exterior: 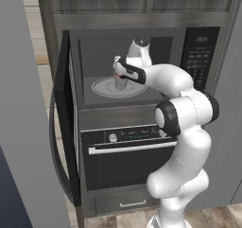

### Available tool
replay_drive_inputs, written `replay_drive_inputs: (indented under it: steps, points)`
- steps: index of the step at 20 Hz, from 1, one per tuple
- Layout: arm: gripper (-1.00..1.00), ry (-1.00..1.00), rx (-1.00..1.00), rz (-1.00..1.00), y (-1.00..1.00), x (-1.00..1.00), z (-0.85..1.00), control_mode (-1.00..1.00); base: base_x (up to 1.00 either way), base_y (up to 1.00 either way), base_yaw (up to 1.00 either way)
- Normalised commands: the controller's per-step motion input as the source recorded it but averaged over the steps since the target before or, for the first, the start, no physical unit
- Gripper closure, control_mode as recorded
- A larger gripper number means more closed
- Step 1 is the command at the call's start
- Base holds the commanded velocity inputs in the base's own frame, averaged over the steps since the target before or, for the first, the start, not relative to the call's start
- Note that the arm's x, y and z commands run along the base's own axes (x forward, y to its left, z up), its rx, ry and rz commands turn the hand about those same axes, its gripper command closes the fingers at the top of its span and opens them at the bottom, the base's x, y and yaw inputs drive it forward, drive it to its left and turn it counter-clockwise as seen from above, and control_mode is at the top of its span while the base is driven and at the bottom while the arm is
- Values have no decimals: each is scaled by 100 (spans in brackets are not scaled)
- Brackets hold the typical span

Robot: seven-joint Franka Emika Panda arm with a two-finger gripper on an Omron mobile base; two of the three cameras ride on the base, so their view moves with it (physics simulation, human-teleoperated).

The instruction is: Place the microwavable item in the microwave. Then, close the microwave door and press the start button.

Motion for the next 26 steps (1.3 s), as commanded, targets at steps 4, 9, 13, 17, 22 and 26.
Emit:
replay_drive_inputs:
  steps: [4,9,13,17,22,26]
  points:
    - [-100,-8,0,0,0,0,5,-100,0,0,0]
    - [-100,-23,0,0,0,-44,13,-100,0,0,0]
    - [-100,-39,0,0,0,-100,6,-100,0,0,0]
    - [-100,-8,-5,0,3,-38,-10,-100,0,0,0]
    - [-100,-20,-3,1,0,-71,35,-100,0,0,0]
    - [-100,-45,-10,6,0,-100,81,-100,0,0,0]
